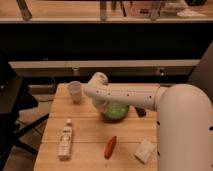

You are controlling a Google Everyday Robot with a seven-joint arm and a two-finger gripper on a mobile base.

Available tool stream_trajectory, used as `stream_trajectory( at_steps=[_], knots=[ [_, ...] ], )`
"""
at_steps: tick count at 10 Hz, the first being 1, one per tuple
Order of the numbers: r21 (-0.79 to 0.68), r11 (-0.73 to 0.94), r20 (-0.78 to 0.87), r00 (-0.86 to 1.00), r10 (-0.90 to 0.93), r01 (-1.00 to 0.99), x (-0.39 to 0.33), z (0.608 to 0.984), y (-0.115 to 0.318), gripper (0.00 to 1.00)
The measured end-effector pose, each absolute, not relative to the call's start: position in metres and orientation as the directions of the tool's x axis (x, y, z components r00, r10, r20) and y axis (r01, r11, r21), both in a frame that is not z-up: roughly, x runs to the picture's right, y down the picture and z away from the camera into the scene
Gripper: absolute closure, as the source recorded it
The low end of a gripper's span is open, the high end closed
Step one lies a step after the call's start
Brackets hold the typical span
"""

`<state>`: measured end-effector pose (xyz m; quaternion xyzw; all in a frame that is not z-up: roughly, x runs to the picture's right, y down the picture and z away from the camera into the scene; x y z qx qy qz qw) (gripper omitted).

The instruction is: Push the ceramic bowl across the table

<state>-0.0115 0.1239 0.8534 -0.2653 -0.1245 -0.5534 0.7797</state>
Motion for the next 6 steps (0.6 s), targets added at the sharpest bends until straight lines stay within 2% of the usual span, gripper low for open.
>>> stream_trajectory(
  at_steps=[6],
  knots=[
    [-0.249, 0.208, 0.501, 0.310, -0.808, 0.946, -0.024, 0.851, 0.129, 1.00]
  ],
)
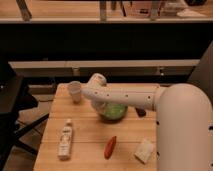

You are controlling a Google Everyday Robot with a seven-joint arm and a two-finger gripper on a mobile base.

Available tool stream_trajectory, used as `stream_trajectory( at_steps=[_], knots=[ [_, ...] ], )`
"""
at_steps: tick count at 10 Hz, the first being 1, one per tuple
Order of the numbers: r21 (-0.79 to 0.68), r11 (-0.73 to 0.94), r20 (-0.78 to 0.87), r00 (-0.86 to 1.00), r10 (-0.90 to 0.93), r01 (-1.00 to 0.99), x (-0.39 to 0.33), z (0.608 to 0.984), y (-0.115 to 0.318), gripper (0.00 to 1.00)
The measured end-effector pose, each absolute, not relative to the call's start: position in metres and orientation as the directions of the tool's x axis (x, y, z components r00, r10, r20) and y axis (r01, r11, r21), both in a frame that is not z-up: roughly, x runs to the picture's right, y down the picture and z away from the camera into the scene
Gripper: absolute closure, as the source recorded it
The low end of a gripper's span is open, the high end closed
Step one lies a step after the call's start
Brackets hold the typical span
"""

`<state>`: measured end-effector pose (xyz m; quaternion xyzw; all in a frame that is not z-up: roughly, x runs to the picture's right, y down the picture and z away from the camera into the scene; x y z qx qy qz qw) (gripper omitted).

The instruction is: Push the ceramic bowl across the table

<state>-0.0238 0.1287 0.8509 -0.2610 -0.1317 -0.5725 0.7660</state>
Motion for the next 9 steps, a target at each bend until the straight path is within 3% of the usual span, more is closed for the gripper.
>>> stream_trajectory(
  at_steps=[9],
  knots=[
    [-0.224, 0.159, 0.521, 0.256, -0.814, 0.962, -0.0277, 0.8530, 0.1255, 1.00]
  ],
)
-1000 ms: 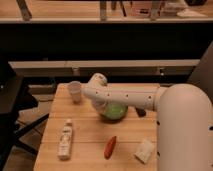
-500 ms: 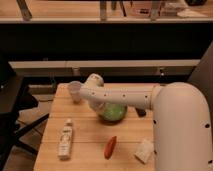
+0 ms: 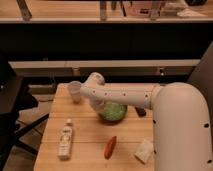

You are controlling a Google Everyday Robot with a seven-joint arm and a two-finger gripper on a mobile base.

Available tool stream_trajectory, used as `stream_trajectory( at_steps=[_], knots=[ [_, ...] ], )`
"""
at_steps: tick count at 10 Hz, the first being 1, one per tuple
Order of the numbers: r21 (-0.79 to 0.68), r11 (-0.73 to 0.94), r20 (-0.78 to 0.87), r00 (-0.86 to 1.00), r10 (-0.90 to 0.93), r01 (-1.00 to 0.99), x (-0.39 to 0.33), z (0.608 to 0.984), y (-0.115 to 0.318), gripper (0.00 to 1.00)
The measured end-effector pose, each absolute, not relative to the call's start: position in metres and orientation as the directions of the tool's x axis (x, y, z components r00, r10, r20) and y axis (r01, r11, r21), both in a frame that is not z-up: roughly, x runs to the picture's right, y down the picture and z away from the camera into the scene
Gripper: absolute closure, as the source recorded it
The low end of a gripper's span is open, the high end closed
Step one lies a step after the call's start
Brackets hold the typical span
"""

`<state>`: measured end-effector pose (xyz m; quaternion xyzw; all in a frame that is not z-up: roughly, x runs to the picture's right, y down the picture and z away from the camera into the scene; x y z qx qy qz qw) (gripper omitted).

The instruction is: Push the ceramic bowl across the table

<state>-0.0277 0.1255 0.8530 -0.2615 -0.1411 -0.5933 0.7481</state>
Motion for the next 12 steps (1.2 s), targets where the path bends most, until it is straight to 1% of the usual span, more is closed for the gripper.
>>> stream_trajectory(
  at_steps=[12],
  knots=[
    [-0.184, 0.095, 0.555, 0.183, -0.812, 0.978, -0.0246, 0.8500, 0.1288, 1.00]
  ],
)
